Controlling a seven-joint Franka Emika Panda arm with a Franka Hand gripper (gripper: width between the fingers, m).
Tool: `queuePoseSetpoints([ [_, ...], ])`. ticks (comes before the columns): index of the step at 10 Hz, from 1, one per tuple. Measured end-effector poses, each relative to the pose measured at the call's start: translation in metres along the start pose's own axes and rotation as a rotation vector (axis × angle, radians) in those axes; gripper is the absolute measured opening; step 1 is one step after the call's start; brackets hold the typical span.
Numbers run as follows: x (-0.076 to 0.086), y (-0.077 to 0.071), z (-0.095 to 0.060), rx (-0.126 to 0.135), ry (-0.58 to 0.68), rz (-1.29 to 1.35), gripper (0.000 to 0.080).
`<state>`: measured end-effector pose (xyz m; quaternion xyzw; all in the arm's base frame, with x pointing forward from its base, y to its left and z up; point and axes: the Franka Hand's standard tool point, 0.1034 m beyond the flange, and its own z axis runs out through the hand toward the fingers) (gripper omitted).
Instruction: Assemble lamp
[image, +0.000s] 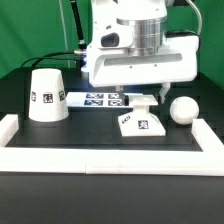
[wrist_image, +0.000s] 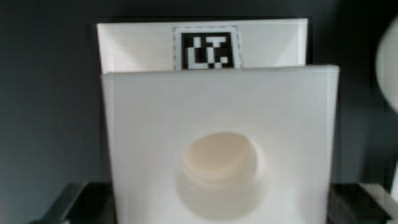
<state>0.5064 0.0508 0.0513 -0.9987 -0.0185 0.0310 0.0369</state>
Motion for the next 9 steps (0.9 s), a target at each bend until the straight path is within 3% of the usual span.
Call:
queuePoseSetpoints([
  [2, 0.023, -0.003, -0.002, 0.003, 0.028, -0.007, 0.0537],
  [7, 0.023, -0.003, -0.002, 0.003, 0.026, -0.007, 0.0537],
  [9, 0.05, -0.016, -0.003, 0.009, 0.055, 0.006, 0.0537],
])
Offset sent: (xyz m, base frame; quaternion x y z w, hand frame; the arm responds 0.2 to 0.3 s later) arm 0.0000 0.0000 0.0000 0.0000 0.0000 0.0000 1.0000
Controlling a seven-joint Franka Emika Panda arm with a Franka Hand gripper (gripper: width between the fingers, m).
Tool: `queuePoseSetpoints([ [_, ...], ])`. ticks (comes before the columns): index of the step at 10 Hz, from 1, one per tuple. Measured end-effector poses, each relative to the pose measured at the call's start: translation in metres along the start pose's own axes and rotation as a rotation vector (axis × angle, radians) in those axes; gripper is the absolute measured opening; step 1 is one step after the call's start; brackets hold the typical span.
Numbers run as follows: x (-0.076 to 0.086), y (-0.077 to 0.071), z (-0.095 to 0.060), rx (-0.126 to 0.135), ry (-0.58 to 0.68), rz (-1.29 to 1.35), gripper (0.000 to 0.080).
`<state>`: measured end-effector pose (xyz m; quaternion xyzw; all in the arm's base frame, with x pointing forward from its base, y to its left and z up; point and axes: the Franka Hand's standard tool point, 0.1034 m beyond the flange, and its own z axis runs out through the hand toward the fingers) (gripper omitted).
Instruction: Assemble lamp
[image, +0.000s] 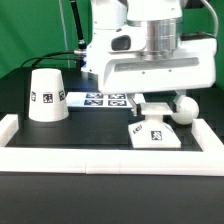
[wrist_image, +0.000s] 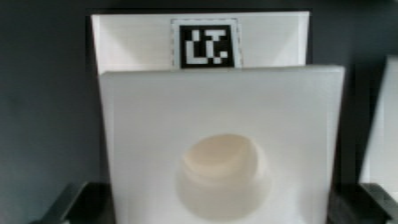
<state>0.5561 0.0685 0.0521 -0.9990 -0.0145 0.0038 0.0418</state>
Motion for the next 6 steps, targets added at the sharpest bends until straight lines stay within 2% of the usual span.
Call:
queuePoseSetpoints([
  [3, 0.038, -0.013, 0.0, 0.008, 0.045, -0.014, 0.0537],
  [6, 0.058, -0.026, 0.001, 0.014, 0.07, 0.0, 0.0537],
])
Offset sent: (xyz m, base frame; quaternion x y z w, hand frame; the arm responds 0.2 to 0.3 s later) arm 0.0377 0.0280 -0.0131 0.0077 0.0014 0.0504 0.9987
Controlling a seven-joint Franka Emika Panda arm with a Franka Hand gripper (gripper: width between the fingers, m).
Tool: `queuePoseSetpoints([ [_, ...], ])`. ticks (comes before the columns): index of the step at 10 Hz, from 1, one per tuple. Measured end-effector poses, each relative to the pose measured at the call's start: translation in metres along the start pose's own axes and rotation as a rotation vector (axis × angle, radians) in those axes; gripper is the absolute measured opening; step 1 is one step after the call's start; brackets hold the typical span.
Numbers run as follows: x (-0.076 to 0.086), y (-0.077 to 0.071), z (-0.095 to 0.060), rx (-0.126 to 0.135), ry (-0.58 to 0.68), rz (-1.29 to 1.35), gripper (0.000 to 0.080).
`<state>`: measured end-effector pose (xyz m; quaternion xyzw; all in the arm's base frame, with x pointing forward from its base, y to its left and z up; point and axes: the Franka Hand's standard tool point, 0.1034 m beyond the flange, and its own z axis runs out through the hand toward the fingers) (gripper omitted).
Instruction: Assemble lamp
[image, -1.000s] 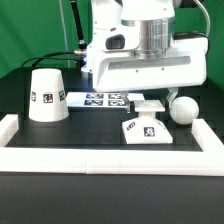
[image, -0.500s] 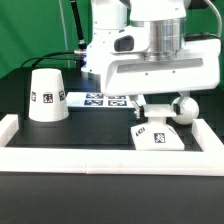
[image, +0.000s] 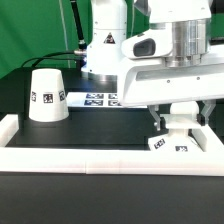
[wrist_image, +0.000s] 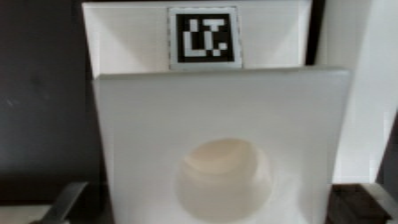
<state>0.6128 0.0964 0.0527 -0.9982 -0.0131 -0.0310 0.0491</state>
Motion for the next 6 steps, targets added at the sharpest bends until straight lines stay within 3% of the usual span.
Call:
queuePoseSetpoints([
  [6, 0.0063, -0.0039, 0.0003, -0.001, 0.013, -0.005, 0.0537],
])
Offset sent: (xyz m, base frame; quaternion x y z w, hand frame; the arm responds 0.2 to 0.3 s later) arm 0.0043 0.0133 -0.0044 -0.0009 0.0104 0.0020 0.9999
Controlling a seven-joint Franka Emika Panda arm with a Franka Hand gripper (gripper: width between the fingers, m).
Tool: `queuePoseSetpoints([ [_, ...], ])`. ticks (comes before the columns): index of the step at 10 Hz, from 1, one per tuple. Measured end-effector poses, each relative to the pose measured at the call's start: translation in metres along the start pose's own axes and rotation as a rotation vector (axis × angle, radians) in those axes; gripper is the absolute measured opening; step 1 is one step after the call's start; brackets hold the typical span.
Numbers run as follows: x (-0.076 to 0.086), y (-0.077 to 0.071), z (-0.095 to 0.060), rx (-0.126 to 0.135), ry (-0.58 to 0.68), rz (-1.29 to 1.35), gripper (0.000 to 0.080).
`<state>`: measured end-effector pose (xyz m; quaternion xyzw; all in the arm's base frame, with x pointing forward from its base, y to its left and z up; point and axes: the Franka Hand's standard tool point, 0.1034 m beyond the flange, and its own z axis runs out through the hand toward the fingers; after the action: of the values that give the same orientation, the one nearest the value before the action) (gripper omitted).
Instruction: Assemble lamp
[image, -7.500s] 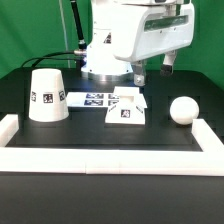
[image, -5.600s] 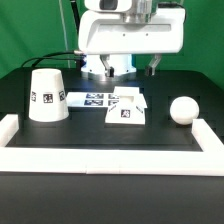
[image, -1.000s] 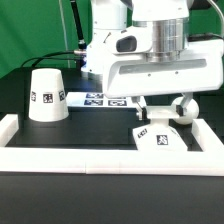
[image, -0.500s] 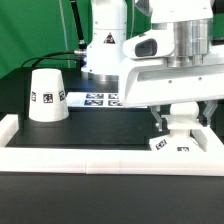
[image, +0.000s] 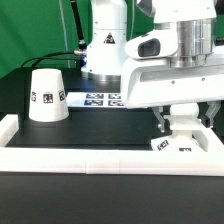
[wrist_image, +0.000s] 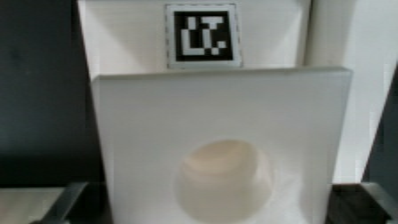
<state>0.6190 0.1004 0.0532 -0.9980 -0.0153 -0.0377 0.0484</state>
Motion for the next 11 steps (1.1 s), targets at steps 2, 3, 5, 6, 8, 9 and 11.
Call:
queuePoseSetpoints([
  [2, 0.0, 0.0, 0.0, 0.0, 0.0, 0.0, 0.0667],
  [3, -0.001, 0.0, 0.0, 0.0, -0.001, 0.0, 0.0693],
  [5, -0.025, 0.003, -0.01, -0.006, -0.012, 0.004, 0.0698],
  [6, -0.038, 0.002, -0.017, -0.009, -0.021, 0.015, 0.0698],
  [8, -0.057, -0.004, -0.038, -0.015, -0.019, 0.091, 0.0699],
  [9, -0.066, -0.011, -0.045, -0.017, -0.019, 0.135, 0.0699],
  [11, -0.072, -0.02, -0.044, -0.017, -0.024, 0.145, 0.0699],
])
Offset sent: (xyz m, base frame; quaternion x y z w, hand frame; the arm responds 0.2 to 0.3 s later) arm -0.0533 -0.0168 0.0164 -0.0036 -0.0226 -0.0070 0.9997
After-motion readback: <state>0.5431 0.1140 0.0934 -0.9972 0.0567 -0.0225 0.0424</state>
